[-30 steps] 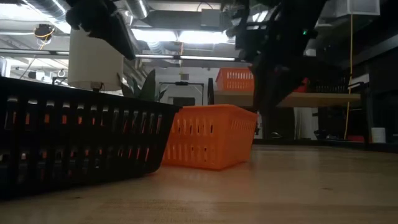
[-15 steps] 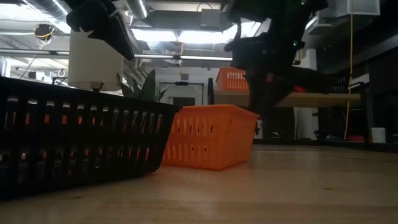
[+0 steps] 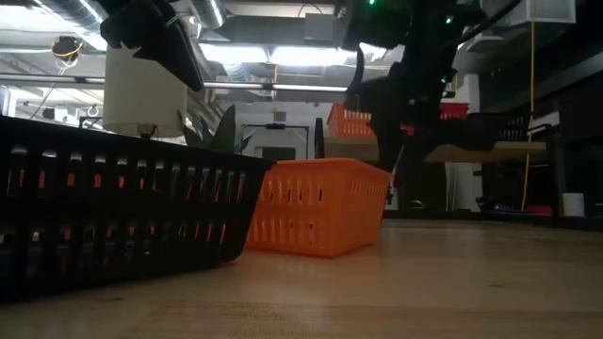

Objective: Stack baskets on shelf by color
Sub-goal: Stack the top black basket on top of the black basket on the shelf

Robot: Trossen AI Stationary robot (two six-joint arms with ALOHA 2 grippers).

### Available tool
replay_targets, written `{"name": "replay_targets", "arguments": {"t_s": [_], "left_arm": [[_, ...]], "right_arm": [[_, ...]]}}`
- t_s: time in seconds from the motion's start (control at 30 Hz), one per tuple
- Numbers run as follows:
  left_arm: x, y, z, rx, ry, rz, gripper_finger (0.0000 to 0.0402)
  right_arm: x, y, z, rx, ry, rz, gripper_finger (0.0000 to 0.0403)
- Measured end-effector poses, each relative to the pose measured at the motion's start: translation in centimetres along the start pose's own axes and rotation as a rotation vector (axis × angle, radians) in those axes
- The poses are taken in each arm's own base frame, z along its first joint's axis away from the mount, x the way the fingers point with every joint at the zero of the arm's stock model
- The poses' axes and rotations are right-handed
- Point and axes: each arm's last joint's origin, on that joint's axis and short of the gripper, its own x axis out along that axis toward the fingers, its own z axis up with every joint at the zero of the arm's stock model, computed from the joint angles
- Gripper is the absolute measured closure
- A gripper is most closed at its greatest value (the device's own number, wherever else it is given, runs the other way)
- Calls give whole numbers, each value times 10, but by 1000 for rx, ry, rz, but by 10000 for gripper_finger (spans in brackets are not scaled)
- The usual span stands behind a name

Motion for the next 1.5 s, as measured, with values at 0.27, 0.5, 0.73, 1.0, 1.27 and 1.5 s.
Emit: {"name": "replay_targets", "arguments": {"t_s": [0.27, 0.5, 0.73, 1.0, 1.27, 1.5], "left_arm": [[0, 0, 0, 3, 3, 0, 299], [0, 0, -1, 4, 5, 1, 299], [0, 0, -1, 4, 5, 1, 299], [0, 0, 0, -1, 3, 1, 299], [0, 0, 0, -1, 2, 1, 299], [0, 0, 0, 1, 2, 1, 299]], "right_arm": [[11, -2, 4, -41, 9, -14, 314], [31, 3, 7, -36, 40, 45, 316], [19, 14, 12, -25, 61, 13, 392], [-37, 35, 26, 131, -96, 240, 399], [-127, 51, 14, 297, -137, 157, 401], [-184, 49, -47, 554, -69, -218, 401]]}}
